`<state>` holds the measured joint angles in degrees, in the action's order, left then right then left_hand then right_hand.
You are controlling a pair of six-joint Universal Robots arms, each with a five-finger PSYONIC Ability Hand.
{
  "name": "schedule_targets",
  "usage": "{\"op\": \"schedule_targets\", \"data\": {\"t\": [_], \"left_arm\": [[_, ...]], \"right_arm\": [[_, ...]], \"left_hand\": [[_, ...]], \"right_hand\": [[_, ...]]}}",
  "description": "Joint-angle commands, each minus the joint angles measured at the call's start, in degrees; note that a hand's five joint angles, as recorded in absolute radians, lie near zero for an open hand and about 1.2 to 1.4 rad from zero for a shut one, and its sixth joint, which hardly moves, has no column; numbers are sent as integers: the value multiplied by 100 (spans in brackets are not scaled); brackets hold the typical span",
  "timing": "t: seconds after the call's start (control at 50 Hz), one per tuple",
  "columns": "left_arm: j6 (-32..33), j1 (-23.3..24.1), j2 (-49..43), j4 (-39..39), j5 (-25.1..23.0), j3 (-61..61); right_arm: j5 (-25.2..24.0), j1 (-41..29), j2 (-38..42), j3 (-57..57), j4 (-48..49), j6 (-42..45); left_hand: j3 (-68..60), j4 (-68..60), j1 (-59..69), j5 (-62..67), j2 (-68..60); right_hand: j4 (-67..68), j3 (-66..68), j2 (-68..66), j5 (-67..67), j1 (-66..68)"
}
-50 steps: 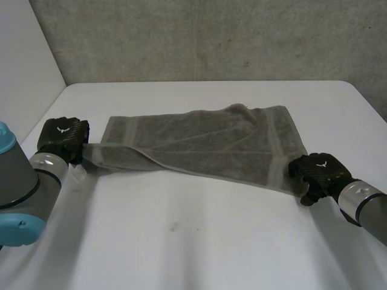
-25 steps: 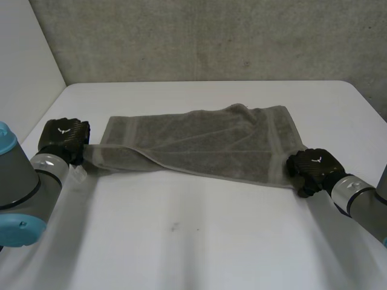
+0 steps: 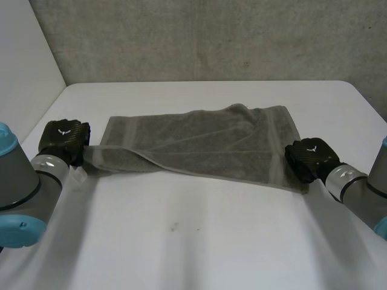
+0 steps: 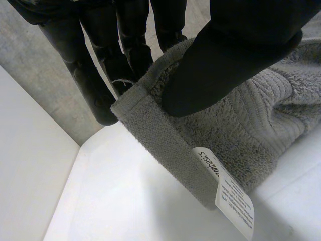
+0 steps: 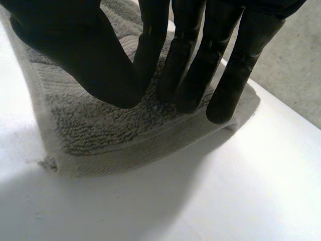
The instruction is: Fold the towel.
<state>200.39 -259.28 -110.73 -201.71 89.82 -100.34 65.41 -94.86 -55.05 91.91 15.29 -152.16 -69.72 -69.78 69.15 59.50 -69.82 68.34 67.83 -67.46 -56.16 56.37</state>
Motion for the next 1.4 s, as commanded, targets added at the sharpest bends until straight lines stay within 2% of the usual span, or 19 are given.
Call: {"op": "schedule_targets", "data": {"t": [0.02, 0.04, 0.14, 0.22, 0.68, 1.3, 1.34, 1.38, 1.4], "left_arm": [[0, 0, -1, 0, 0, -29], [0, 0, 8, 0, 0, -29], [0, 0, 8, 0, 0, -38], [0, 0, 8, 0, 0, -47], [0, 9, -1, 0, 0, -47], [0, 9, -10, 0, 0, -47], [0, 9, -10, 0, 0, -47], [0, 9, -10, 0, 0, -47], [9, 9, -10, 0, 0, -47]], "right_arm": [[16, 11, -31, -77, -200, -24], [16, 29, -75, -103, -367, -50], [-2, 64, -207, -130, -851, -68], [-2, 73, -199, -138, -975, -77], [-11, 64, 320, -498, -913, -191], [113, 2, 566, -1000, -905, -200], [113, 11, 601, -1008, -905, -191], [113, 11, 618, -1035, -905, -191], [113, 11, 618, -1035, -905, -191]], "left_hand": [[-1028, -1022, 1085, 1050, -1018], [-1028, -1022, 1085, 1050, -1018], [-1028, -1022, 1085, 1050, -1018], [-1028, -1022, 1085, 1050, -1018], [-1028, -1022, 1085, 1050, -1018], [-1028, -1022, 1085, 1050, -1018], [-1028, -1022, 1085, 1050, -1018], [-1028, -1022, 1085, 1050, -1018], [-1028, -1022, 1085, 1050, -1018]], "right_hand": [[-1783, -1732, 1695, 1565, -586], [-2221, -2171, 2134, 2003, -1024], [-2712, -2662, 2625, 2494, -1515], [-2713, -2663, 2626, 2496, -1516], [-1049, -998, 961, 831, 148], [-796, -745, 708, 578, 401], [-594, -544, 507, 376, 603], [393, 443, -480, -610, 1590], [398, 449, -486, -616, 1596]]}}
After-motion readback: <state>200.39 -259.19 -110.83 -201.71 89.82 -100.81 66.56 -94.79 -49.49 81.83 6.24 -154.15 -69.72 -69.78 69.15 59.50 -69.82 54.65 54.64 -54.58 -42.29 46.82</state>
